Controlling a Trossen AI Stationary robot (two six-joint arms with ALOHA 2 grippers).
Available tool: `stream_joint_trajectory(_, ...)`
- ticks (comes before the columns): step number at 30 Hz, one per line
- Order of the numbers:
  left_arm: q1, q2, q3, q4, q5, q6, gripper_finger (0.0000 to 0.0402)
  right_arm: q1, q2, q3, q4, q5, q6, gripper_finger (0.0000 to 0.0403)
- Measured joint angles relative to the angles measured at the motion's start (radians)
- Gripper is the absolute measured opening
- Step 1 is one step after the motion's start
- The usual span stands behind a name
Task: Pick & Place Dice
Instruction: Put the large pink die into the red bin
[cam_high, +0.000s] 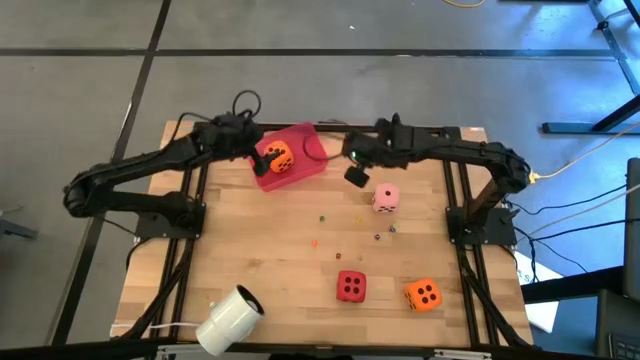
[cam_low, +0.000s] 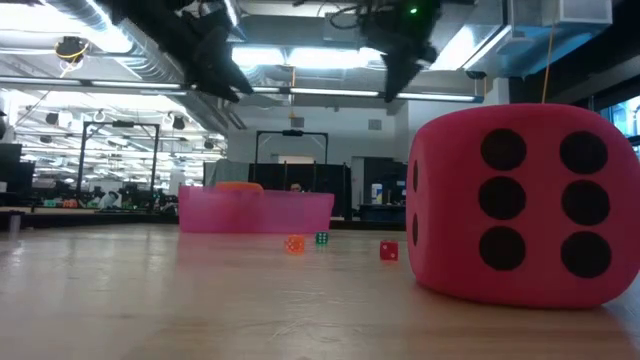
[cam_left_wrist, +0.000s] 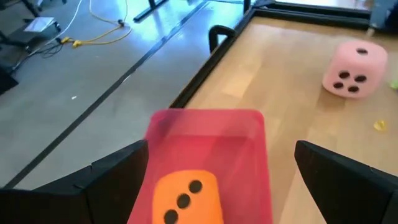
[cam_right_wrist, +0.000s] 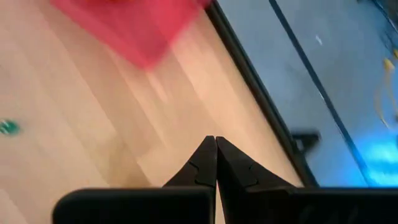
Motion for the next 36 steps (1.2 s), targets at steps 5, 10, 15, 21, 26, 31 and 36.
stream_joint_trajectory(5, -0.028, -0.046, -0.107, 0.05, 0.0, -0.004, 0.04, 0.068, -0.061, -0.111, -0.103, 0.04, 0.2, 0.0002)
stream_joint_trajectory(10, -0.029, -0.06, -0.157, 0.052, -0.002, -0.003, 0.04, 0.129, -0.136, -0.274, -0.103, 0.004, 0.328, 0.0003)
stream_joint_trajectory(15, -0.029, -0.06, -0.159, 0.05, -0.002, 0.037, 0.04, 0.125, -0.148, -0.364, -0.101, -0.043, 0.403, 0.0026)
stream_joint_trajectory(21, -0.029, -0.06, -0.159, 0.054, -0.002, 0.037, 0.04, 0.075, -0.126, -0.402, -0.046, -0.106, 0.267, 0.0077)
stream_joint_trajectory(26, -0.029, -0.06, -0.159, 0.054, -0.002, 0.037, 0.04, 0.019, -0.126, -0.411, -0.021, -0.136, 0.163, 0.0132)
stream_joint_trajectory(31, -0.029, -0.06, -0.158, 0.054, -0.002, 0.035, 0.04, -0.039, -0.126, -0.411, 0.019, -0.248, 0.034, 0.0194)
stream_joint_trajectory(36, -0.029, -0.06, -0.159, 0.054, -0.002, 0.01, 0.04, -0.067, -0.126, -0.411, 0.064, -0.316, -0.1, 0.0256)
